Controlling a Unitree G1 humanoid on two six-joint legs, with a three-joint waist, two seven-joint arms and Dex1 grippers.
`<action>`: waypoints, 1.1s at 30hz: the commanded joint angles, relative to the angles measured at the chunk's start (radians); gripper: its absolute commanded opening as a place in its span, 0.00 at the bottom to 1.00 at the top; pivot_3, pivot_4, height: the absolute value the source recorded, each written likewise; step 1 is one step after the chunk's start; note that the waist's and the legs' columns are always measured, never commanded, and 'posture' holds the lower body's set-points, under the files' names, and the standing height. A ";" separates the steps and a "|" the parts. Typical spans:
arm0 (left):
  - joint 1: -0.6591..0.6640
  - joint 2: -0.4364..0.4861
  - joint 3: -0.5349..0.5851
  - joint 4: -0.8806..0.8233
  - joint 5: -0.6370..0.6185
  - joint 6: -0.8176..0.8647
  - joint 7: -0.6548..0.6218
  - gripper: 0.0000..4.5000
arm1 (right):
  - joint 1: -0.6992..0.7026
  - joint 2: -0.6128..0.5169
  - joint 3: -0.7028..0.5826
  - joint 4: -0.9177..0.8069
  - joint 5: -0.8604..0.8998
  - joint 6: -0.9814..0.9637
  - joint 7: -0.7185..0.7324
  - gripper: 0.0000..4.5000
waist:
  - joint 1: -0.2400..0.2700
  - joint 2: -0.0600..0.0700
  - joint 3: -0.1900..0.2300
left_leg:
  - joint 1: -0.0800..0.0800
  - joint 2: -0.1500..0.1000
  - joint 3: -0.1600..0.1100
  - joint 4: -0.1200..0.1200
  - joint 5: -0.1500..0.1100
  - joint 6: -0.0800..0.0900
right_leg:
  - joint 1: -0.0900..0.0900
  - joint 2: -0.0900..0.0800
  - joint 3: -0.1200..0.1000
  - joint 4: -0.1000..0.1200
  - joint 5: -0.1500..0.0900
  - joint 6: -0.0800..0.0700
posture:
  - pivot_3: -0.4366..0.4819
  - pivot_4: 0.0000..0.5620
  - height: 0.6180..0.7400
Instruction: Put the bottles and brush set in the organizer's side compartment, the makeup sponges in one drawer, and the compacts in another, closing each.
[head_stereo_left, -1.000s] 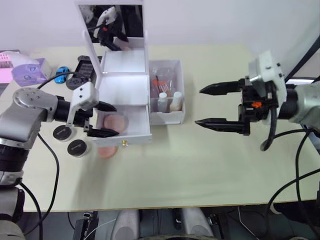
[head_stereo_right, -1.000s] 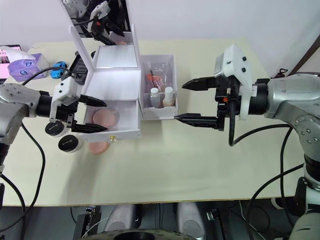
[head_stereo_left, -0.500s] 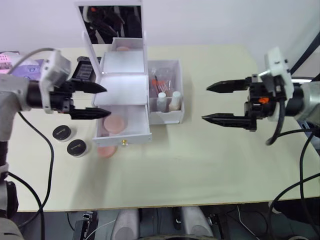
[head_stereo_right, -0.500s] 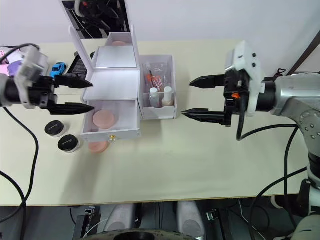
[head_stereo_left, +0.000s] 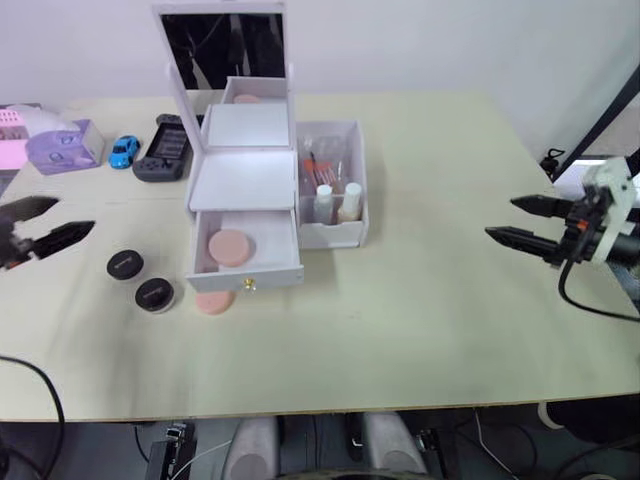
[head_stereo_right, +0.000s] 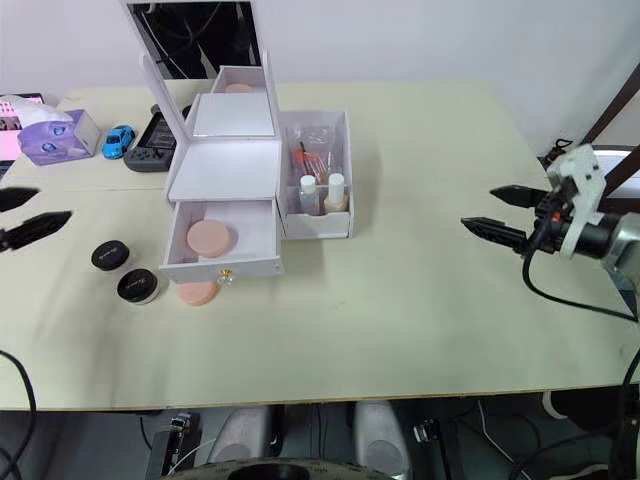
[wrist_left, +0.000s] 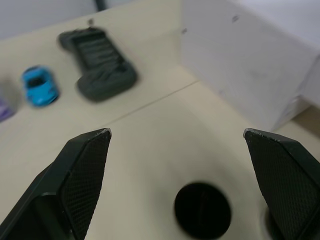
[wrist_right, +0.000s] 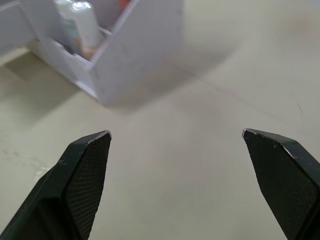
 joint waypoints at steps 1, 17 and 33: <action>0.037 -0.002 0.065 -0.003 -0.020 -0.031 0.022 0.99 | 0.023 0.012 -0.043 0.033 -0.038 -0.075 -0.016 1.00 | 0.003 0.000 0.000 | 0.000 0.000 0.000 0.000 0.000 0.000 | 0.000 0.000 0.000 0.000 0.000 0.000 | 0.48 0.27 1.00; 0.132 -0.031 0.119 -0.191 -0.110 0.073 0.002 0.99 | -0.147 0.006 0.001 -0.166 0.137 0.148 0.000 1.00 | -0.009 -0.001 0.000 | 0.009 0.001 0.003 -0.001 0.000 0.000 | 0.006 -0.001 0.002 0.001 0.000 -0.001 | 0.48 0.27 1.00; 0.825 -0.297 0.268 -1.180 -0.295 0.423 0.173 0.99 | -0.604 0.068 0.408 -0.307 0.123 0.273 0.195 1.00 | 0.004 -0.011 -0.001 | 0.012 0.001 0.023 -0.011 0.000 -0.001 | -0.003 -0.003 0.017 -0.003 0.000 0.000 | 0.48 0.27 1.00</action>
